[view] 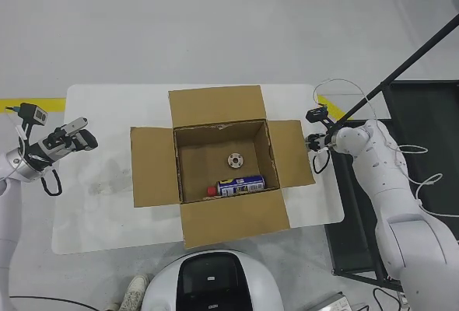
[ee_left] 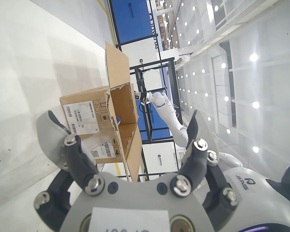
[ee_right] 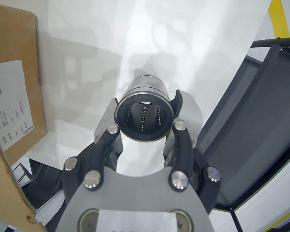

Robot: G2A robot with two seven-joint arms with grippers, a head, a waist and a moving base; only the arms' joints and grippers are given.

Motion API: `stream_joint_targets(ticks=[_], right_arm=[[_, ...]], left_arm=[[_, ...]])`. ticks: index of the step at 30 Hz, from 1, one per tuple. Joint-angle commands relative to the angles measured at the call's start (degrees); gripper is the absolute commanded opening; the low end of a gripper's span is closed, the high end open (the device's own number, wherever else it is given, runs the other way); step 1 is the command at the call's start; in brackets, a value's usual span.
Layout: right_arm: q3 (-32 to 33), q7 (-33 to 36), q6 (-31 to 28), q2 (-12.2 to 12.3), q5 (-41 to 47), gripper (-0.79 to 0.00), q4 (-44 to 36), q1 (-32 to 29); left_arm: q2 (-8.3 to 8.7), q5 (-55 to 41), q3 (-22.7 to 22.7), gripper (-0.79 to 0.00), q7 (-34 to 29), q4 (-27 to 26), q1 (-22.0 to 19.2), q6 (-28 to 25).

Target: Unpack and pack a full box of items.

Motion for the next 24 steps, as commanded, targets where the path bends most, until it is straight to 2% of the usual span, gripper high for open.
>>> stream_joint_targets(ticks=[1, 8, 9, 10, 11, 12, 13, 20, 24], right_arm=[[-0.5, -0.6, 0.18, -0.17, 0.14, -0.785, 1.24, 0.46], [-1.87, -3.07, 1.19, -0.55, -0.13, -0.785, 4.23, 1.22], [-2.0, -3.51, 1.12, -0.58, 0.02, -0.745, 4.64, 1.29], [-2.04, -3.74, 0.97, -0.59, 0.24, -0.545, 4.94, 1.33], [-2.11, -3.84, 0.85, -0.57, 0.31, -0.277, 5.15, 1.41], [-2.18, -3.92, 0.75, -0.56, 0.32, -0.043, 5.32, 1.48], [-2.26, -3.97, 0.69, -0.54, 0.33, 0.0, 5.49, 1.53], [-2.42, -4.48, 0.36, -0.41, 1.21, 0.0, 6.05, 1.65], [-0.74, -6.14, 0.72, 0.6, 1.68, 0.0, 4.44, 1.36]], left_arm=[[0.0, 0.0, 0.0, 0.0, 0.0, 0.0, 0.0, 0.0], [0.0, 0.0, 0.0, 0.0, 0.0, 0.0, 0.0, 0.0], [0.0, 0.0, 0.0, 0.0, 0.0, 0.0, 0.0, 0.0], [0.0, 0.0, 0.0, 0.0, 0.0, 0.0, 0.0, 0.0], [0.0, 0.0, 0.0, 0.0, 0.0, 0.0, 0.0, 0.0], [0.0, 0.0, 0.0, 0.0, 0.0, 0.0, 0.0, 0.0], [0.0, 0.0, 0.0, 0.0, 0.0, 0.0, 0.0, 0.0], [0.0, 0.0, 0.0, 0.0, 0.0, 0.0, 0.0, 0.0], [0.0, 0.0, 0.0, 0.0, 0.0, 0.0, 0.0, 0.0]])
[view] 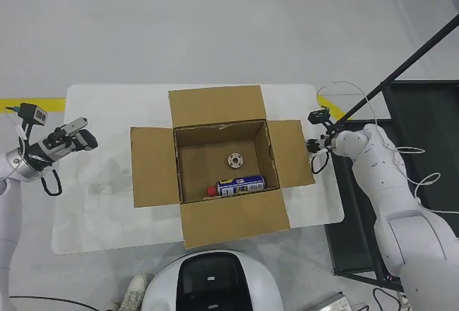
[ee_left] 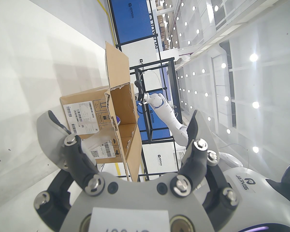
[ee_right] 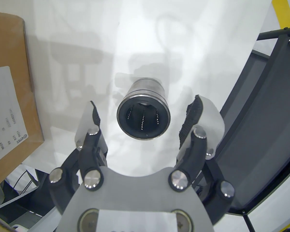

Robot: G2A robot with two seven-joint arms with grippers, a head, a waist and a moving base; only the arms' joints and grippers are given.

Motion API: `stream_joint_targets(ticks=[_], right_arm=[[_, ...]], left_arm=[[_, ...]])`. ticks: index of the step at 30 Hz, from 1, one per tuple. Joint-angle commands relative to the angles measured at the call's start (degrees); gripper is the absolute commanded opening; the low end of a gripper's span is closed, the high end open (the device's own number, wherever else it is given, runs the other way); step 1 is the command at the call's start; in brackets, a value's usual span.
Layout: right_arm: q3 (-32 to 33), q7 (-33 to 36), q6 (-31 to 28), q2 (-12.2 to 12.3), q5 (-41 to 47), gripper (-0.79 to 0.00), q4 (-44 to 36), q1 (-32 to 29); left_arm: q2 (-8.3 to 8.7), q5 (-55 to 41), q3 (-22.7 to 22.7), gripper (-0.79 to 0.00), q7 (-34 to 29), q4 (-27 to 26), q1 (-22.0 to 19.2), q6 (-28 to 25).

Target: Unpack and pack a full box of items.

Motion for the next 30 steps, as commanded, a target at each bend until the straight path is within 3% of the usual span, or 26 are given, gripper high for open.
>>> stream_joint_targets(ticks=[1, 7, 13, 20, 25, 30], right_arm=[[0.92, -0.64, 0.48, 0.56, -0.06, 0.0, -1.17, -0.35], [6.34, -3.08, 6.69, 3.32, -1.56, 0.0, -11.37, -4.77], [13.39, -1.39, 9.61, 5.51, 0.96, 0.0, -31.4, -14.7], [19.23, 6.13, 2.9, 7.0, 9.17, 0.0, -55.92, -26.08], [18.3, 10.41, -0.13, 7.33, 12.72, 0.0, -66.24, -30.06], [13.31, 13.32, -1.47, 7.26, 14.16, 0.0, -71.65, -30.87]], left_arm=[[0.0, 0.0, 0.0, 0.0, 0.0, 0.0, 0.0, 0.0], [0.0, 0.0, 0.0, 0.0, 0.0, 0.0, 0.0, 0.0], [0.0, 0.0, 0.0, 0.0, 0.0, 0.0, 0.0, 0.0], [0.0, 0.0, 0.0, 0.0, 0.0, 0.0, 0.0, 0.0], [0.0, 0.0, 0.0, 0.0, 0.0, 0.0, 0.0, 0.0], [0.0, 0.0, 0.0, 0.0, 0.0, 0.0, 0.0, 0.0]])
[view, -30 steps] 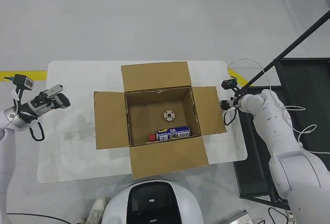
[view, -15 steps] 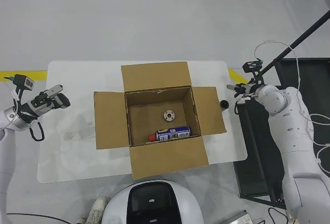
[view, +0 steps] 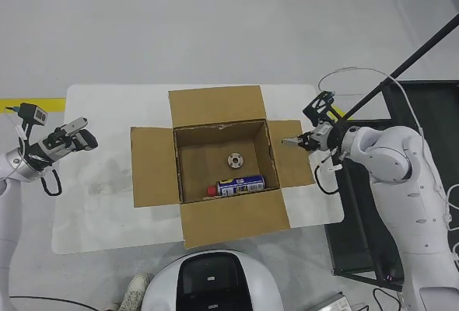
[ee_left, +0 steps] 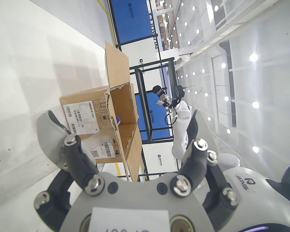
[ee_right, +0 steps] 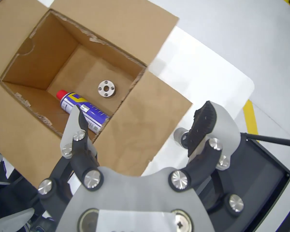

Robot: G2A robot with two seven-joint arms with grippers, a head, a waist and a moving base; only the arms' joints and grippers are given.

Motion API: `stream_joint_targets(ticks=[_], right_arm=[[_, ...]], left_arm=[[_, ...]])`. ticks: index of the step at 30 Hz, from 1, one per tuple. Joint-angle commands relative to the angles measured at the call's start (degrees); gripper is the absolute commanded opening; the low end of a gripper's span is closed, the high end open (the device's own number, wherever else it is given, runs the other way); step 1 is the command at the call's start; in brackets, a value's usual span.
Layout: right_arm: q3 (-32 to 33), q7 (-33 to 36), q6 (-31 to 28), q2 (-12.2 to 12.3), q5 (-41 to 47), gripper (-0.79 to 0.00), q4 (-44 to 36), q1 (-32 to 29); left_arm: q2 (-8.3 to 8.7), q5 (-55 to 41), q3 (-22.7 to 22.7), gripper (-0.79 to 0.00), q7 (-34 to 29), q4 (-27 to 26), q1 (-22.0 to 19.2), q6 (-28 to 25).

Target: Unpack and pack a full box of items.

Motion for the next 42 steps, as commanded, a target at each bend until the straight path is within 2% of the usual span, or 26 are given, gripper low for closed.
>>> stream_joint_targets(ticks=[1, 12, 16, 38, 42], right_arm=[[-2.97, 0.32, 0.3, -0.18, -0.37, 0.0, -1.32, 0.19], [-20.02, 0.15, 0.24, -2.11, -1.71, 0.0, 2.42, 7.32], [-23.58, -0.49, 0.85, -2.81, -2.39, 0.0, 5.31, 10.15], [-23.58, -0.49, 0.85, -2.81, -2.39, 0.0, 5.31, 10.15], [-25.5, -0.24, 3.94, -3.21, -3.07, 0.0, 5.4, 10.76]], left_arm=[[0.0, 0.0, 0.0, 0.0, 0.0, 0.0, 0.0, 0.0], [0.0, 0.0, 0.0, 0.0, 0.0, 0.0, 0.0, 0.0], [0.0, 0.0, 0.0, 0.0, 0.0, 0.0, 0.0, 0.0], [0.0, 0.0, 0.0, 0.0, 0.0, 0.0, 0.0, 0.0], [0.0, 0.0, 0.0, 0.0, 0.0, 0.0, 0.0, 0.0]])
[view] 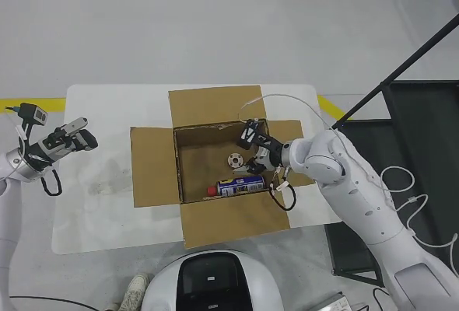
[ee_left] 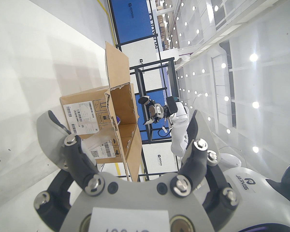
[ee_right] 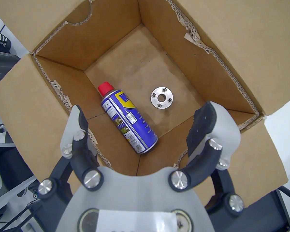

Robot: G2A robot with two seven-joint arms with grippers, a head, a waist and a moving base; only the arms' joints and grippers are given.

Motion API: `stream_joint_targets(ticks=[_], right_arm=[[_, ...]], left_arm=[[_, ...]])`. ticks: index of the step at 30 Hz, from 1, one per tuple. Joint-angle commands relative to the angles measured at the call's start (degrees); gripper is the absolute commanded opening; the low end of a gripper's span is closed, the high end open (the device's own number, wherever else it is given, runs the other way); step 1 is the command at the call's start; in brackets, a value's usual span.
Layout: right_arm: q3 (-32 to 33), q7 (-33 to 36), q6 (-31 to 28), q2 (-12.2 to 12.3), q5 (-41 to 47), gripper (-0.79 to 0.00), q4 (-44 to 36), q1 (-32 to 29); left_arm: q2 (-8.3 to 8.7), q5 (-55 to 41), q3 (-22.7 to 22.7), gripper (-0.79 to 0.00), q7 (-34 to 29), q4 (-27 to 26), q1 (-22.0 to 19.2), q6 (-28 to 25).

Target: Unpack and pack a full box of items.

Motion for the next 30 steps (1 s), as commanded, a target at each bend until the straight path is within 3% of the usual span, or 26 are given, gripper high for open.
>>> stream_joint_targets(ticks=[1, 11, 30], right_arm=[[-1.23, 0.86, 1.88, -0.32, 0.91, 0.0, 0.47, 0.85], [-6.28, 2.36, 12.75, -2.36, 9.17, 0.0, 6.5, 4.94], [-6.28, 2.36, 12.75, -2.36, 9.17, 0.0, 6.5, 4.94]], left_arm=[[0.0, 0.0, 0.0, 0.0, 0.0, 0.0, 0.0, 0.0], [0.0, 0.0, 0.0, 0.0, 0.0, 0.0, 0.0, 0.0], [0.0, 0.0, 0.0, 0.0, 0.0, 0.0, 0.0, 0.0]])
